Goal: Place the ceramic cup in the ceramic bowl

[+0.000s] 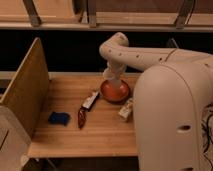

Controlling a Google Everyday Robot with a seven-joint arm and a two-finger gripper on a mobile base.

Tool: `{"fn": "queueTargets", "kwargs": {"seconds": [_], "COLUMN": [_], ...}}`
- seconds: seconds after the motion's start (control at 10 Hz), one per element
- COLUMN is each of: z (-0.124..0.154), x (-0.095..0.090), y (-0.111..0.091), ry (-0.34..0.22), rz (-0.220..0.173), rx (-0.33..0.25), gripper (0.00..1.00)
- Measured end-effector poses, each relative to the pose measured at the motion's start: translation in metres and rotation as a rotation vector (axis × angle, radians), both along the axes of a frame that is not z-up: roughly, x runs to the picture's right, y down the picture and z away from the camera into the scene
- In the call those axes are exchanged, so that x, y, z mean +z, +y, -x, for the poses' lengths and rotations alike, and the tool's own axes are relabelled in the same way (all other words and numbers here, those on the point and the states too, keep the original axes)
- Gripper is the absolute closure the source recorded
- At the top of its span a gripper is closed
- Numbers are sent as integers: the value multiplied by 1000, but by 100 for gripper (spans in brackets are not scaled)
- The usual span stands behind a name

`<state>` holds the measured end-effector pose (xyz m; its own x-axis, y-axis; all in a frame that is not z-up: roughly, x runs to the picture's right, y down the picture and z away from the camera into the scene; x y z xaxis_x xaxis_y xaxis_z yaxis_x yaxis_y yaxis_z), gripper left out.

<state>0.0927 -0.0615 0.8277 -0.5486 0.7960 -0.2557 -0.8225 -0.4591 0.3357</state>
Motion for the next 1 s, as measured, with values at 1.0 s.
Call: {"fn": "queueTargets", "kwargs": {"seconds": [1.0], "z": [4], "x": [2], "y": [5], "ry": [8], "rz": [4], "rx": [16], "gripper": [100]}}
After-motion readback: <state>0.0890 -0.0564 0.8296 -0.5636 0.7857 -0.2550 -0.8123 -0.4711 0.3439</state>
